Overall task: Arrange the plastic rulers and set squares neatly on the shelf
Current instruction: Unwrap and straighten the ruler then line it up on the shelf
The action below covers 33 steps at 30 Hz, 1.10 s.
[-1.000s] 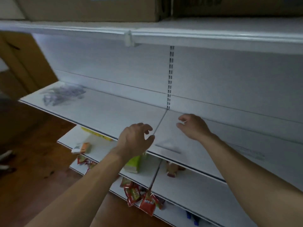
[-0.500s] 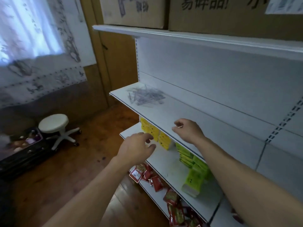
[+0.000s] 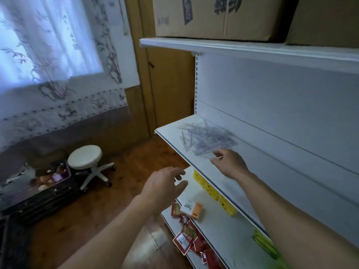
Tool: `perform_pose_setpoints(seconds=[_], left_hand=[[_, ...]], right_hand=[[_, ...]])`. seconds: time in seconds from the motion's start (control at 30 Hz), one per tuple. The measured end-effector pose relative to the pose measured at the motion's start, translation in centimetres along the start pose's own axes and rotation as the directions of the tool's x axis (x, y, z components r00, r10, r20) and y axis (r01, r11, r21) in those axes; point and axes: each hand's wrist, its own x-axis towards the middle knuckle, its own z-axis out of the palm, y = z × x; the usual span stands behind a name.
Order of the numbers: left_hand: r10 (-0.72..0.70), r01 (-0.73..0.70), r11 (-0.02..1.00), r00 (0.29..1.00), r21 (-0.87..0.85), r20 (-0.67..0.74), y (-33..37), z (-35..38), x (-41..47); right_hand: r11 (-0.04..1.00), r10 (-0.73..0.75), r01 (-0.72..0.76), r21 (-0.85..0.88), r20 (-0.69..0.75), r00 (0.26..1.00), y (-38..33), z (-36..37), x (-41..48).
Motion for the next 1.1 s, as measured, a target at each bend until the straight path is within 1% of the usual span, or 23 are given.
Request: perform_pose_setpoints(seconds=[0.1,0.17,0.27,0.37,0.47,0.5,0.7,0.87,1.0,1.1], left_hand=[[0.019,-0.020,1.000,0.999,0.024,0.042,-1.3,-0.6,4.9],[0.025,-0.027,0.999,0.999,0.038,0.044,-2.2,-0.9,8.0],[0.042,-0.042,0.999,0.998,0.004,0.041,-3.6,-0.6,11.7],[0.051,-0.049,0.998,0.994,-0.027,0.091,-4.8,0.1,14.4],[0.050,-0.036,0.994,0.990,-0.106,0.131,-6.0,0.6,17.6],[0.062,-0.044,0.991,0.988,-0.127,0.142,-6.4,0.7,18.6],[0.200,-0.143,0.957,0.956,-0.254,0.215,-8.6,0.6,23.7],[0.273,-0.191,0.926,0.935,-0.325,0.226,-10.0,0.5,27.4],[0.305,-0.189,0.901,0.915,-0.390,0.262,-11.5,0.5,28.6],[0.312,-0.168,0.884,0.907,-0.436,0.283,-12.7,0.4,29.6]], right_hand=[[1.000,-0.020,0.020,-0.004,-0.019,1.000,-0.3,0.7,5.1],[1.000,-0.022,0.021,-0.016,-0.040,0.999,-0.5,1.4,8.1],[0.999,-0.002,-0.002,-0.054,-0.068,0.998,-0.8,2.4,11.7],[0.988,0.040,-0.045,-0.145,-0.036,0.999,-0.6,3.6,13.5],[0.956,0.052,-0.063,-0.286,-0.046,0.998,-0.3,4.5,15.0],[0.950,0.060,-0.074,-0.303,-0.054,0.997,-0.2,4.7,15.4],[0.939,0.293,-0.303,-0.165,-0.081,0.953,-1.2,4.6,16.7],[0.896,0.445,-0.443,0.040,-0.087,0.892,-1.4,4.5,17.5],[0.858,0.499,-0.471,0.203,-0.118,0.859,-1.2,5.2,17.3],[0.840,0.510,-0.446,0.309,-0.167,0.844,-1.4,5.4,17.1]])
